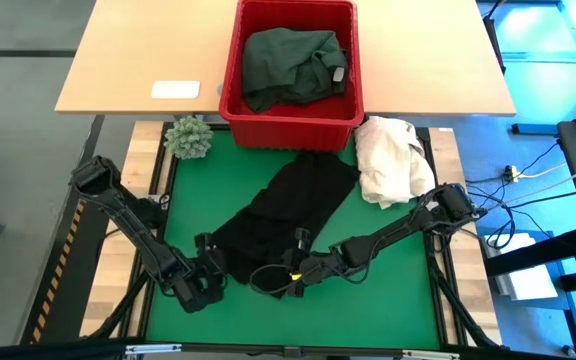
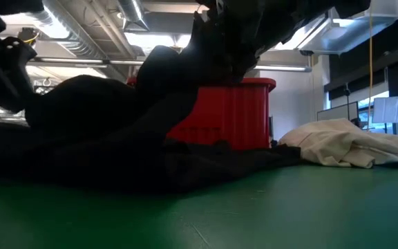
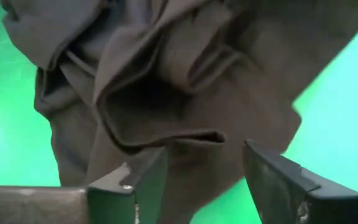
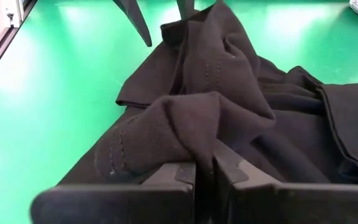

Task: Fold laundry
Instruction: Fold the black shirt

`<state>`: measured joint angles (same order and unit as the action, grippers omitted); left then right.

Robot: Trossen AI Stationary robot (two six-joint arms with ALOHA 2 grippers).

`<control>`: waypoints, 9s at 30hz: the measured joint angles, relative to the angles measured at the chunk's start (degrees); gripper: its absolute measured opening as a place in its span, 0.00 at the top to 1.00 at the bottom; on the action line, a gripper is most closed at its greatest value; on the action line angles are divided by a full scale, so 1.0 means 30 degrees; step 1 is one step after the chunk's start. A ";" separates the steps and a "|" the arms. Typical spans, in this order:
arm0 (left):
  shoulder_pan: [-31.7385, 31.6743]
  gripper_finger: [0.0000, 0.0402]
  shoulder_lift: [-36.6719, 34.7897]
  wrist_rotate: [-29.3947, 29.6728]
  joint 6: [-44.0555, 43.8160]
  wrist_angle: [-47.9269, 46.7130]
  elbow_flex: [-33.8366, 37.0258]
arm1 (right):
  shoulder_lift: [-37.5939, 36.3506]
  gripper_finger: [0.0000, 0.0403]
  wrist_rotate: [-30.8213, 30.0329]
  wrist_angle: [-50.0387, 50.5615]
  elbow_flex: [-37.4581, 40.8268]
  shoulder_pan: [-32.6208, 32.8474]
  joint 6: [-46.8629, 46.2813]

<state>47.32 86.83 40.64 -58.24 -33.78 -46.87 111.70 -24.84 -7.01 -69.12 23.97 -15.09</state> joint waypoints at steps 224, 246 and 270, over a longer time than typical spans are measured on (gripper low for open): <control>-2.2214 1.00 -0.3682 -1.3586 2.5628 1.0471 0.0240 | -1.2801 1.00 -0.3680 0.3951 1.2291 -0.6168 -0.5175; -2.5202 0.85 0.3038 -1.2619 2.4718 1.5326 0.0093 | -1.0552 0.78 -0.2749 0.4831 1.2305 -1.0644 -0.4186; -1.8108 0.73 -0.1288 -1.1671 2.2201 0.9901 -0.0964 | -1.5309 0.67 -0.2579 0.6451 1.2233 -1.0622 -0.2339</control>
<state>-7.00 82.96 5.63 8.36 -4.08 -49.76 65.77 -32.58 12.35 -32.42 -7.90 -22.11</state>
